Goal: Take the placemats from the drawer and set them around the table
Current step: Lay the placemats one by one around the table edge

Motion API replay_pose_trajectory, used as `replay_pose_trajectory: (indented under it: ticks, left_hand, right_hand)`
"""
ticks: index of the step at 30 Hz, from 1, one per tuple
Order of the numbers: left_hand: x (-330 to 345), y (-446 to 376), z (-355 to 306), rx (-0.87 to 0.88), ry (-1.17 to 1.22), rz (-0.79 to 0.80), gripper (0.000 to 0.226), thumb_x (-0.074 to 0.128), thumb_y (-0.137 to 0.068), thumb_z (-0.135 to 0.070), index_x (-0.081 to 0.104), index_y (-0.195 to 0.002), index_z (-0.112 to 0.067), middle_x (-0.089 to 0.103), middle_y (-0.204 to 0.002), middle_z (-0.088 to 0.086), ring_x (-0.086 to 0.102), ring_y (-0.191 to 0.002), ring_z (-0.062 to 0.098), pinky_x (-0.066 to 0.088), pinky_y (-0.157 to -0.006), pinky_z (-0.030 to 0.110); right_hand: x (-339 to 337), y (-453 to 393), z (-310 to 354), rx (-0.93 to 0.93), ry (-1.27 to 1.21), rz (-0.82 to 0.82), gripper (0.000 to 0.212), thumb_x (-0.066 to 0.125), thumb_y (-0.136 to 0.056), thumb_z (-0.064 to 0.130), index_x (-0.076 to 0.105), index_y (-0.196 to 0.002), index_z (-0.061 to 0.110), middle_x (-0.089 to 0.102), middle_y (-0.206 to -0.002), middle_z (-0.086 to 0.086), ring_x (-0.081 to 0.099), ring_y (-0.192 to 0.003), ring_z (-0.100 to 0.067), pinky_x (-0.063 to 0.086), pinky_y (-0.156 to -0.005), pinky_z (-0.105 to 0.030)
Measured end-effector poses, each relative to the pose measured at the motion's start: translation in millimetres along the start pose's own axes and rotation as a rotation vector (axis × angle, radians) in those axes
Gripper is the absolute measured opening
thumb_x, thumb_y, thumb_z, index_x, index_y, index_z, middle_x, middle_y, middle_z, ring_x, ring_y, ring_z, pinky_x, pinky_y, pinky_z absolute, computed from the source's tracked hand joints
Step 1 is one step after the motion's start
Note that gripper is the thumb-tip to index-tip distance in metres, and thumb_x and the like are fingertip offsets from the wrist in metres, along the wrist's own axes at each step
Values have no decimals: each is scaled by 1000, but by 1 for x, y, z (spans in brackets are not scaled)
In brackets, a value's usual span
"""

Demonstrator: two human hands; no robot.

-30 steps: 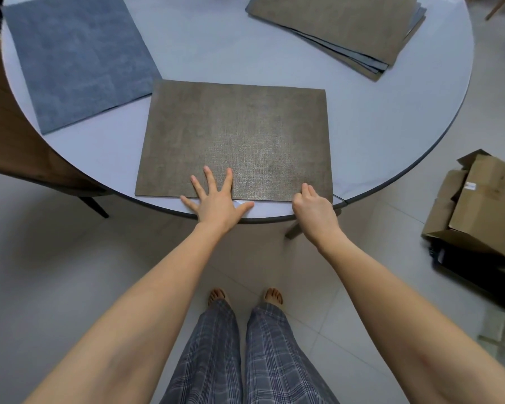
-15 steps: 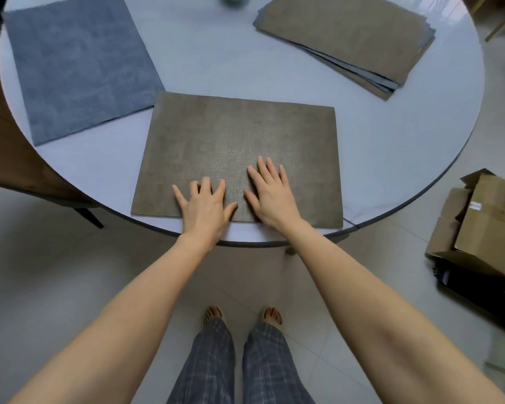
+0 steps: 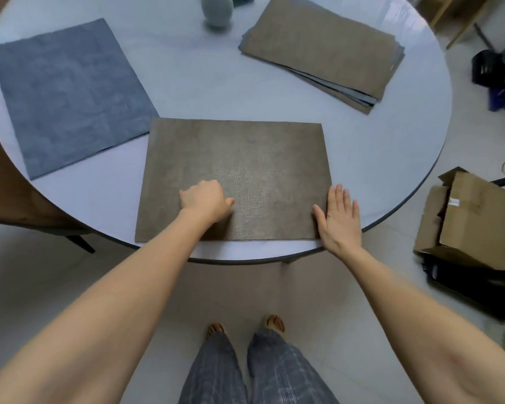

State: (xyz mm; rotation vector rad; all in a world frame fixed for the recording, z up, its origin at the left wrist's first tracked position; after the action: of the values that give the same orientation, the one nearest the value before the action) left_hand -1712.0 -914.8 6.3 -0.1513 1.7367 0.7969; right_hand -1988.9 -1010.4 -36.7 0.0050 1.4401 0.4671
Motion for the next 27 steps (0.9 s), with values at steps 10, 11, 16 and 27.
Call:
replay_pose_trajectory:
  ticks: [10, 11, 16, 27]
  left_hand:
    - [-7, -107, -64, 143, 153, -89, 67, 32, -101, -46, -1, -155, -26, -13, -162, 4, -12, -148, 32, -4, -116, 59]
    - [-1, -114, -66, 141, 125, -89, 67, 28, -100, -49, -4, -154, -28, -16, -161, 3, -15, -147, 32, -7, -115, 61]
    - [18, -131, -68, 129, 19, -82, 65, 14, -99, -55, -14, -152, -30, -26, -159, 1, -24, -145, 30, -16, -111, 61]
    - [-25, -151, -52, 248, -106, -232, 52, 29, -103, -38, 24, -153, -23, 24, -158, 5, 17, -145, 27, 6, -117, 51]
  right_hand:
    - [-23, -114, 121, -467, 23, -15, 62, 31, -100, 43, 9, -153, 19, 1, -161, -8, -2, -148, -21, -3, -120, -36]
    - [-18, -121, 129, -519, 51, 2, 62, 30, -100, 45, 9, -153, 21, 0, -161, -7, -3, -148, -21, -3, -120, -36]
    - [-23, -173, 104, -556, 101, -18, 63, 22, -99, 51, 2, -153, 24, -2, -161, 1, -5, -148, -15, -4, -121, -35]
    - [-24, -147, 153, -348, -102, -20, 66, 23, -101, 39, 1, -151, 3, -4, -160, -13, -6, -148, -21, -6, -119, -32]
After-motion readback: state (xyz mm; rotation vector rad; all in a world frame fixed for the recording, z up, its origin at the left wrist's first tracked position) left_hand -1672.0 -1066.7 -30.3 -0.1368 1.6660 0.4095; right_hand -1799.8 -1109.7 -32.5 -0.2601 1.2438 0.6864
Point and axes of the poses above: each hand's wrist, its own y-axis away from the middle knuckle, its own x-axis out of the palm, z = x × y, the point moved 8 cm from there along -y, towards the middle knuckle
